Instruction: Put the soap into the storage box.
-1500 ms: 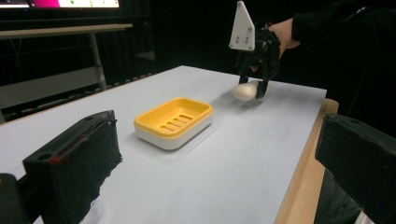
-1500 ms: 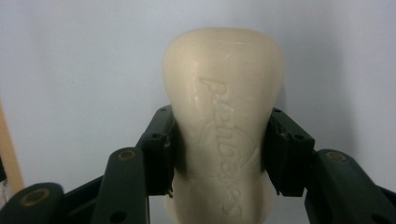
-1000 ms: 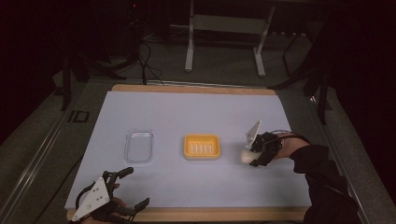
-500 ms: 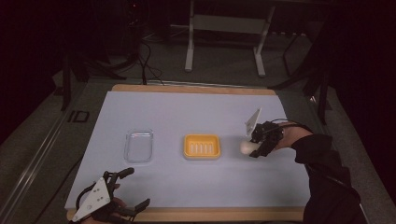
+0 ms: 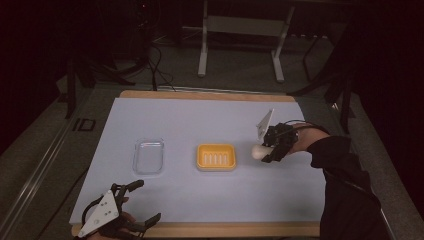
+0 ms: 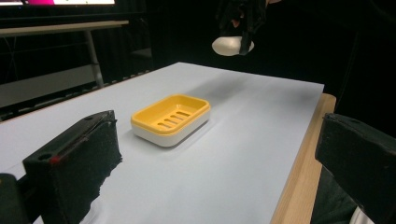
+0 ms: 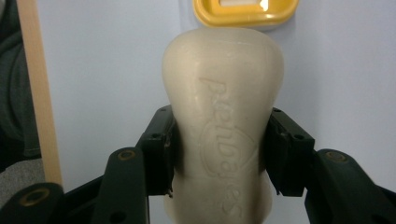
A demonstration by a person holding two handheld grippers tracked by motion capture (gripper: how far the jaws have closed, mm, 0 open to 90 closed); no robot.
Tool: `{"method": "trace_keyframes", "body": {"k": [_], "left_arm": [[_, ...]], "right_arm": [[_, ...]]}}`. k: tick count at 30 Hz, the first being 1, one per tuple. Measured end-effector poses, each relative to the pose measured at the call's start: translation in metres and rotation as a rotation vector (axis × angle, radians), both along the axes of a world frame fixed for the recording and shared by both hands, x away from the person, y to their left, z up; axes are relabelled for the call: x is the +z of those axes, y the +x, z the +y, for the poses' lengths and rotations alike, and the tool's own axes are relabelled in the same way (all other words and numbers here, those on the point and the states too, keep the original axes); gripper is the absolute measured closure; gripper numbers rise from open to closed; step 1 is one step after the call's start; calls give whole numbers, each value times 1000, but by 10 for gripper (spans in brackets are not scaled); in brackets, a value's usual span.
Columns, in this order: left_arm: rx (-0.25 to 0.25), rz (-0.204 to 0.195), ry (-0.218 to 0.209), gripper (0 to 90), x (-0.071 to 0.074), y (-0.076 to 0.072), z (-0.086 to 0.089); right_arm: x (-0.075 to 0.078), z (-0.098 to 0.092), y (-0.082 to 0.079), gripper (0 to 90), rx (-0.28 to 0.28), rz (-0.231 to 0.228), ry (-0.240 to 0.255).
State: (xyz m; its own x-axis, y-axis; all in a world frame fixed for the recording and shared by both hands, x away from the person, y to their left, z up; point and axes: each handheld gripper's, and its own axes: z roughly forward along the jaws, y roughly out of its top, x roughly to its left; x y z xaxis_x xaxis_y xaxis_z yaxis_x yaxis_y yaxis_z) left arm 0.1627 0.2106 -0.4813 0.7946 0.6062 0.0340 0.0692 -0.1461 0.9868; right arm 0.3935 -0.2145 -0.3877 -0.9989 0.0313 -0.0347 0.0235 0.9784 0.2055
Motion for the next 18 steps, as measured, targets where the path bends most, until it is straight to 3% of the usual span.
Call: {"method": "trace_keyframes", "body": {"k": [9,18], "left_arm": [[-4,0,1,1,0,-1,0],[-9,4,3,1,0,-1,0]], "right_arm": [[8,17,5,497,30,-3,25],[10,36,9,497,64,-8,15]]}}
